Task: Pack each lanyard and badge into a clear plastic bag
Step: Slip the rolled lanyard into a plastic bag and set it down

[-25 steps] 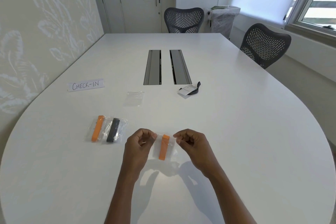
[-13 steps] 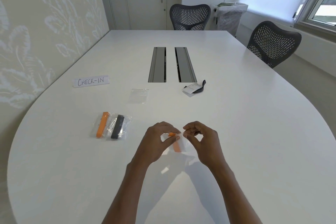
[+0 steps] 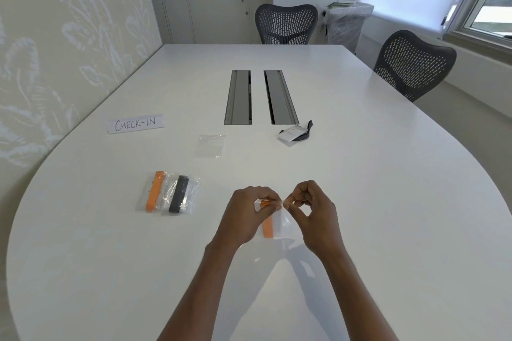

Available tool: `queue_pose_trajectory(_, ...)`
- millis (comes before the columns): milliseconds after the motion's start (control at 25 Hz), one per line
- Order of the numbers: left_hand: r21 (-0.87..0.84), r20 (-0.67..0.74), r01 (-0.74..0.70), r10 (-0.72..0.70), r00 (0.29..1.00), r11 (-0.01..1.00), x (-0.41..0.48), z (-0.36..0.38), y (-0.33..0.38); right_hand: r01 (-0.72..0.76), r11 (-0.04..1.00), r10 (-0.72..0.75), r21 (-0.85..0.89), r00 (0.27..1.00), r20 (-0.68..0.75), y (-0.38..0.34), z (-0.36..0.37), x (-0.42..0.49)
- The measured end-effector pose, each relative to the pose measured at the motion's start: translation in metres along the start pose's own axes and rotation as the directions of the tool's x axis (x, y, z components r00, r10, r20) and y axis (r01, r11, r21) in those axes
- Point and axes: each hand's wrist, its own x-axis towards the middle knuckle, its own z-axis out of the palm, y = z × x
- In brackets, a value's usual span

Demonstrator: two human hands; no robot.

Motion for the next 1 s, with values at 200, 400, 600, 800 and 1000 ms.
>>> queue_pose_trajectory(200,-0.006,-0.002,0.006,-0.006,1.000,1.000,-0.002,-0.012,-0.002,0.029,1.000,-0.028,-0.010,0.998,0.053,-0.005,0.005,0.001)
queue_pose_trajectory(400,-0.004,0.027,0.015,-0.015,1.000,1.000,-0.005,-0.026,-0.006,0.052,0.998,-0.050,-0.033,0.998,0.046,-0.008,0.023,-0.004)
queue_pose_trajectory(600,-0.025,0.032,0.003,-0.003,0.999,1.000,-0.008,-0.048,-0.015,0.049,0.999,-0.047,-0.021,0.995,0.087,-0.009,0.037,-0.003)
queue_pose_trajectory(800,-0.082,-0.003,-0.018,0.018,1.000,0.996,-0.006,-0.071,-0.027,-0.135,0.991,0.125,-0.003,0.913,0.389,-0.005,0.064,-0.008)
queue_pose_trajectory(1000,-0.135,-0.113,0.054,-0.070,0.991,0.989,-0.006,-0.096,-0.053,-0.305,0.937,0.226,0.169,0.899,0.374,-0.001,0.115,-0.017)
